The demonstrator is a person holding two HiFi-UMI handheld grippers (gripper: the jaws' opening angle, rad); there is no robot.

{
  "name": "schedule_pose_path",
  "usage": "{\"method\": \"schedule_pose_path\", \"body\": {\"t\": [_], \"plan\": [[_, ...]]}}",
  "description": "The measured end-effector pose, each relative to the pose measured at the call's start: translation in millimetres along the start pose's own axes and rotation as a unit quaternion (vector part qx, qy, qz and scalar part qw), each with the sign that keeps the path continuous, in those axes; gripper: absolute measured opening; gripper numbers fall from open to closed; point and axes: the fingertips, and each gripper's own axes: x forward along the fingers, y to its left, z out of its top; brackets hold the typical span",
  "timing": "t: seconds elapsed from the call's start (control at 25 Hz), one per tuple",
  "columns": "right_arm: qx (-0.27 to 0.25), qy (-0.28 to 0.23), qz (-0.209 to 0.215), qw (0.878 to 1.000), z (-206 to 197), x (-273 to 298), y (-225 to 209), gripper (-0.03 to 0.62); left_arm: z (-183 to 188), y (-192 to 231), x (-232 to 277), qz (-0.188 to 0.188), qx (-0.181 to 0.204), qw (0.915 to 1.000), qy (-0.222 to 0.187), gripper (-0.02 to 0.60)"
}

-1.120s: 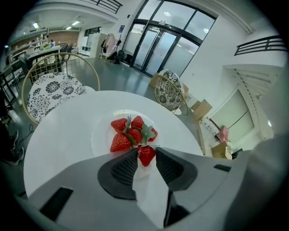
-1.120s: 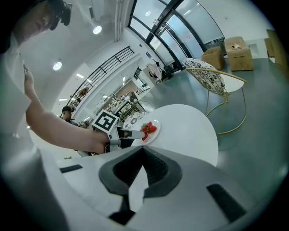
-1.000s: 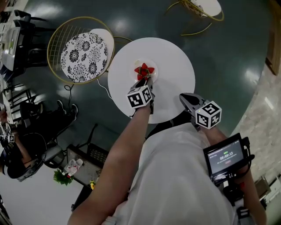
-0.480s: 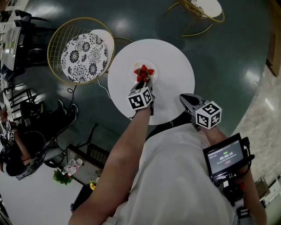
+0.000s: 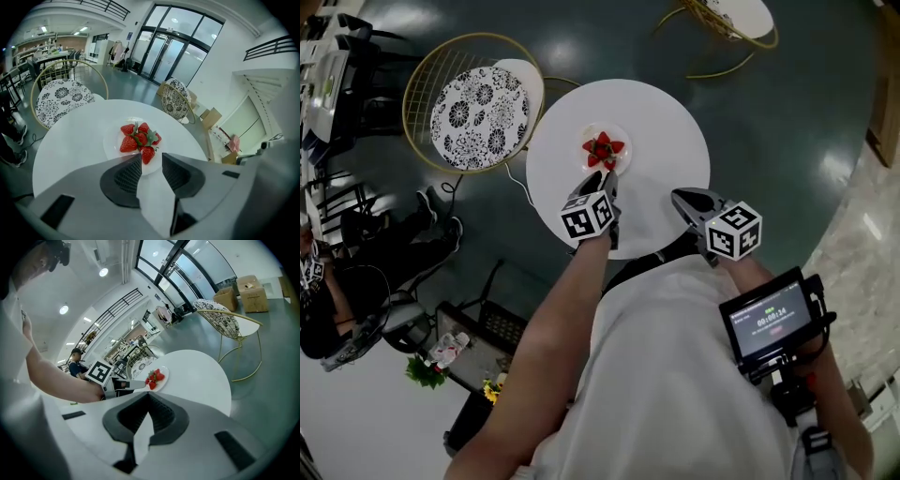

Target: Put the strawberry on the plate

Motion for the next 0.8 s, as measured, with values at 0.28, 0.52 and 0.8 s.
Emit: {"method": "schedule_pose_path", "body": {"t": [0.28, 0.52, 0.8], "plan": [[-0.016, -0.003, 0.019, 1.000, 3.7, 11.4, 5.3, 0.006, -2.5, -7.9, -24.0, -0.034, 0.003, 0.9990, -0.028, 0.102], [-0.047, -0.016, 0.016, 0.999, -14.5, -1.4, 59.9, 0.006, -37.4, -2.4, -84.7, -0.062, 0.003, 0.9964, -0.058, 0.008], [-0.105, -0.045, 0.012, 0.993, -17.8, -31.2, 117.0, 0.006, -64.1, -19.5, -166.4, -0.108, 0.054, 0.9849, -0.124, 0.008]]}}
